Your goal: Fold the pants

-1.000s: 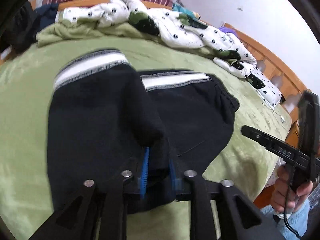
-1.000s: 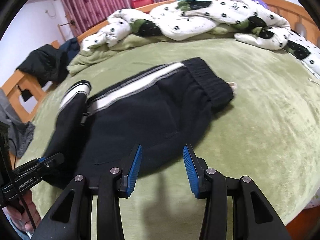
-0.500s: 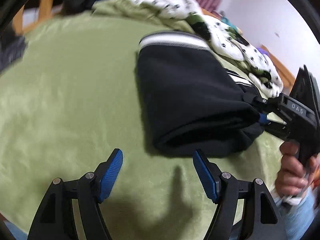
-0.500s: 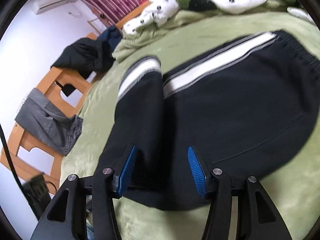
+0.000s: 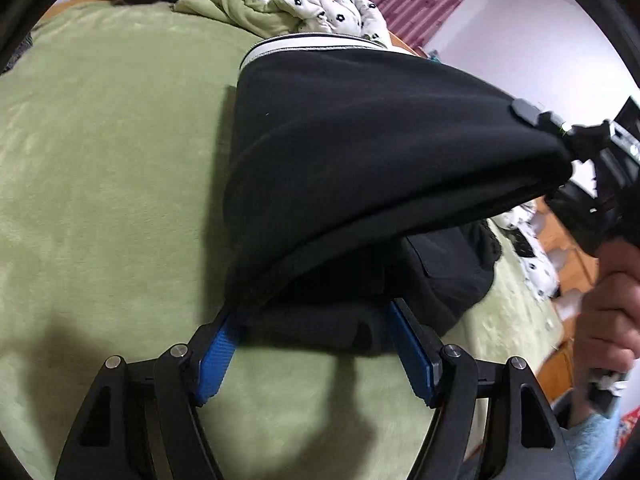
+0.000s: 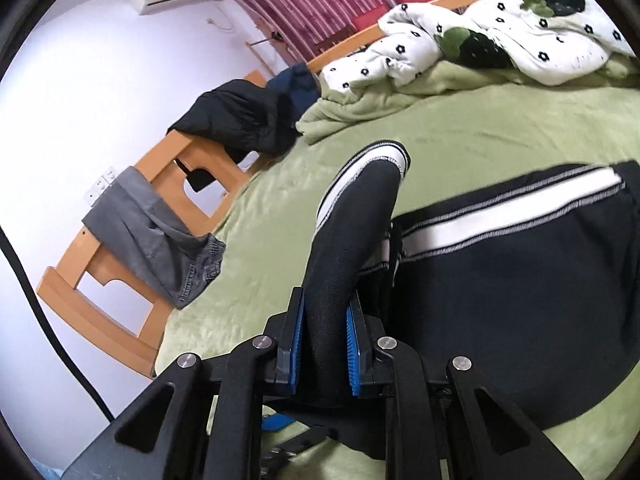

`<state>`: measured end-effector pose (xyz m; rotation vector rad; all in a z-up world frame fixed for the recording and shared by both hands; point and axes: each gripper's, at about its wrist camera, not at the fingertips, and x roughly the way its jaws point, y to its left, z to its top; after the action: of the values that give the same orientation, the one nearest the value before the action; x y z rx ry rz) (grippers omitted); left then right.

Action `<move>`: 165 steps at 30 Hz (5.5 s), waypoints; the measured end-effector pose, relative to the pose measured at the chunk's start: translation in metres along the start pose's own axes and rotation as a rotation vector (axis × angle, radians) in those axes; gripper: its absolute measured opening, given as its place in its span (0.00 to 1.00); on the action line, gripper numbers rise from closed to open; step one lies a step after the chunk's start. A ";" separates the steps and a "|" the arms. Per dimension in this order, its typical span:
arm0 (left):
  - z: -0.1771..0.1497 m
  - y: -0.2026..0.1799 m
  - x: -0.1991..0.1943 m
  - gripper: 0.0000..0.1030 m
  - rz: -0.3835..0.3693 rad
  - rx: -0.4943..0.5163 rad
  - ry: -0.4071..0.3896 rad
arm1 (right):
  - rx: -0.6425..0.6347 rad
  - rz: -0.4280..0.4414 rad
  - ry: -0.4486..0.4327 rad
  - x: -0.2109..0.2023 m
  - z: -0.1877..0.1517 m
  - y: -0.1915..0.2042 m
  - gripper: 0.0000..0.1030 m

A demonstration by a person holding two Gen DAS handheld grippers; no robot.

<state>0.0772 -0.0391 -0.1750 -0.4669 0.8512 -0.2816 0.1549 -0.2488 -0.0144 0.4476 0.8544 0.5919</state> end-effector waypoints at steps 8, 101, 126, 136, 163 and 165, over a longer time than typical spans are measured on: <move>-0.008 -0.031 0.020 0.68 0.132 0.118 -0.027 | 0.003 0.006 -0.086 -0.045 0.022 -0.044 0.16; 0.144 0.104 -0.015 0.63 0.220 0.040 0.120 | 0.003 -0.387 -0.010 0.063 0.046 -0.078 0.40; 0.193 0.019 0.037 0.63 0.173 0.293 0.009 | -0.190 -0.428 0.004 0.091 0.050 -0.045 0.25; 0.182 0.032 0.073 0.62 0.245 0.338 0.022 | -0.159 -0.473 0.013 0.119 0.037 -0.080 0.22; 0.122 0.039 0.022 0.65 0.285 0.309 0.145 | -0.167 -0.560 0.009 0.042 -0.043 -0.044 0.26; 0.106 0.040 0.009 0.65 0.282 0.312 0.139 | -0.165 -0.560 0.013 0.034 -0.053 -0.042 0.27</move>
<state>0.1675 0.0218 -0.1411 -0.0343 0.9765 -0.1827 0.1424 -0.2514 -0.0888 0.0431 0.8868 0.1448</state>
